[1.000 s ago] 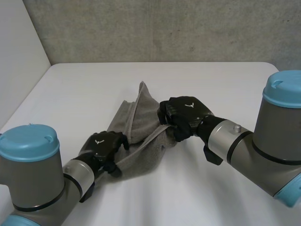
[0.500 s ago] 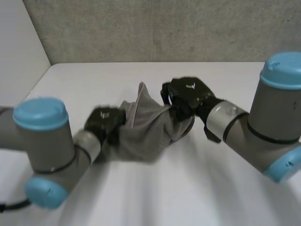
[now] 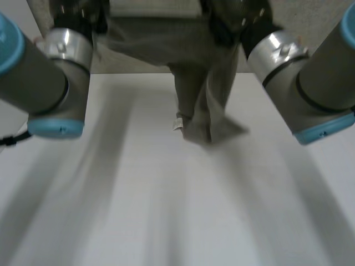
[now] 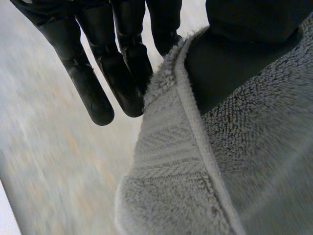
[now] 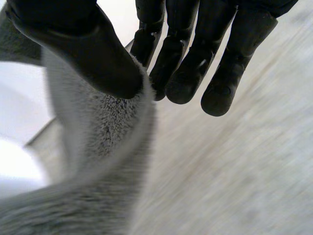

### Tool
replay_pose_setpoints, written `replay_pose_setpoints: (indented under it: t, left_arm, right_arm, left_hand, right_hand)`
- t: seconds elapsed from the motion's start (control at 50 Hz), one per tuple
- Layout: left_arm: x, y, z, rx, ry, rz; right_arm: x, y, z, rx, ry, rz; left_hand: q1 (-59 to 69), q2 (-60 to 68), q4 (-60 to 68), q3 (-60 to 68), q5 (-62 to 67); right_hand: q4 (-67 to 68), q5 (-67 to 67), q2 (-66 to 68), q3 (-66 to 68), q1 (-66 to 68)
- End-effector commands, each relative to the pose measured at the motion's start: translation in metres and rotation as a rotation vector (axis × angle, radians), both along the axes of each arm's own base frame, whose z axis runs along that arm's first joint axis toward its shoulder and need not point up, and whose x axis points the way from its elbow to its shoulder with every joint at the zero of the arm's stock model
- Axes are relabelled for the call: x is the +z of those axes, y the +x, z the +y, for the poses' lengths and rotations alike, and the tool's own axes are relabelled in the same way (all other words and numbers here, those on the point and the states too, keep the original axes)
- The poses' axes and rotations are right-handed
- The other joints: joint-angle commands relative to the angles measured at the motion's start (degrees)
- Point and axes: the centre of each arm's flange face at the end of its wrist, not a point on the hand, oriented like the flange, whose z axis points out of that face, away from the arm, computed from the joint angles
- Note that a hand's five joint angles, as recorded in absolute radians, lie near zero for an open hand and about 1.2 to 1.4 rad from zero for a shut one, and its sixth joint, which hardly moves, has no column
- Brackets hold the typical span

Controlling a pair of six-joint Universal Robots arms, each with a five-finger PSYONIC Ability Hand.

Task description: Fold the laundry

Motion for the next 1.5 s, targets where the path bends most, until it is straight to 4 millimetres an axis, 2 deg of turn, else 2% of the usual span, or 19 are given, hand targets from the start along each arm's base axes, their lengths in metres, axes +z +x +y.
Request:
replay_pose_setpoints:
  t: [0.02,0.04,0.08,0.1,0.14,0.26,0.3,0.32,0.36,0.38,0.4,0.44,0.52,0.62,0.74,0.84,0.94,1.22,1.5]
  left_arm:
    - [-0.088,0.028,0.011,0.046,0.258,-0.121]
    - [-0.105,0.035,0.016,0.057,0.309,-0.147]
    - [-0.121,0.041,0.021,0.064,0.357,-0.166]
    - [-0.134,0.046,0.026,0.067,0.398,-0.185]
    - [-0.144,0.049,0.031,0.069,0.433,-0.202]
    - [-0.165,0.056,0.043,0.072,0.498,-0.228]
    - [-0.165,0.058,0.041,0.079,0.501,-0.227]
    - [-0.165,0.058,0.041,0.079,0.501,-0.227]
    - [-0.162,0.063,0.038,0.097,0.496,-0.220]
    - [-0.162,0.063,0.038,0.098,0.496,-0.219]
    - [-0.158,0.067,0.035,0.108,0.488,-0.211]
    - [-0.154,0.069,0.034,0.115,0.479,-0.204]
    - [-0.146,0.077,0.029,0.138,0.463,-0.186]
    - [-0.141,0.084,0.026,0.161,0.451,-0.175]
    - [-0.142,0.090,0.024,0.179,0.457,-0.172]
    - [-0.143,0.093,0.022,0.187,0.460,-0.172]
    - [-0.143,0.093,0.022,0.188,0.461,-0.171]
    - [-0.143,0.093,0.022,0.190,0.464,-0.172]
    - [-0.146,0.093,0.024,0.186,0.472,-0.174]
  right_arm:
    - [-0.081,0.004,0.024,0.139,0.314,0.262]
    - [-0.081,0.004,0.024,0.139,0.315,0.263]
    - [-0.118,0.003,0.039,0.195,0.427,0.368]
    - [-0.118,0.003,0.039,0.195,0.427,0.369]
    - [-0.147,0.001,0.053,0.214,0.503,0.449]
    - [-0.174,0.003,0.069,0.243,0.558,0.513]
    - [-0.179,0.003,0.073,0.247,0.577,0.519]
    - [-0.179,0.003,0.073,0.247,0.577,0.519]
    - [-0.177,0.001,0.071,0.214,0.579,0.517]
    - [-0.177,0.001,0.071,0.213,0.579,0.517]
    - [-0.173,-0.001,0.069,0.183,0.575,0.509]
    - [-0.167,-0.004,0.066,0.147,0.571,0.493]
    - [-0.137,-0.013,0.062,0.062,0.548,0.378]
    - [-0.118,-0.030,0.061,0.009,0.562,0.253]
    - [-0.119,-0.070,0.040,-0.134,0.671,0.110]
    - [-0.141,-0.104,0.035,-0.233,0.861,-0.029]
    - [-0.162,-0.115,0.043,-0.265,0.943,-0.024]
    - [-0.206,-0.116,0.059,-0.257,0.981,0.001]
    - [-0.226,-0.105,0.061,-0.225,0.995,0.038]
  left_hand:
    - [11.6,10.3,10.2,10.3,11.0]
    - [11.6,10.3,10.2,10.3,11.0]
    - [11.6,10.3,10.2,10.3,11.0]
    - [11.6,10.3,10.2,10.3,11.0]
    - [11.6,10.3,10.2,10.3,11.0]
    - [11.6,10.3,10.2,10.3,11.0]
    - [11.6,10.3,10.2,10.3,11.0]
    - [11.6,10.3,10.2,10.3,11.0]
    - [11.6,10.3,10.2,10.3,11.0]
    - [11.6,10.3,10.2,10.3,11.0]
    - [11.6,10.3,10.2,10.3,11.0]
    - [11.6,10.3,10.2,10.3,11.0]
    - [11.6,10.3,10.2,10.3,11.0]
    - [11.6,10.3,10.2,10.3,11.0]
    - [11.6,10.3,10.2,10.3,11.0]
    - [11.6,10.3,10.2,10.3,11.0]
    - [11.6,10.3,10.2,10.3,11.0]
    - [11.6,10.3,10.2,10.3,11.0]
    - [11.6,10.3,10.2,10.3,11.0]
  right_hand:
    - [3.1,3.5,3.8,3.1,3.3]
    - [3.1,3.5,3.8,3.1,3.3]
    - [3.1,3.5,3.8,3.1,3.3]
    - [3.1,3.5,3.8,3.1,3.3]
    - [3.1,3.5,3.8,3.1,3.3]
    - [3.1,3.5,3.8,3.1,3.3]
    - [-17.6,-17.2,-16.8,-17.5,-17.3]
    - [-17.7,-17.3,-17.0,-17.7,-17.5]
    - [-52.9,-52.5,-52.1,-52.8,-52.6]
    - [-53.1,-52.7,-52.3,-53.0,-52.8]
    - [-65.5,-65.2,-64.8,-65.5,-65.3]
    - [-66.9,-66.5,-66.2,-66.9,-66.7]
    - [-66.9,-66.5,-66.2,-66.9,-66.7]
    - [-66.9,-66.5,-66.2,-66.9,-66.7]
    - [-66.9,-66.5,-66.2,-66.9,-66.7]
    - [-66.9,-66.5,-66.2,-66.9,-66.7]
    - [-66.9,-66.5,-66.2,-66.9,-66.7]
    - [-50.4,-50.0,-49.6,-50.3,-50.1]
    - [-47.8,-47.4,-47.1,-47.8,-47.6]
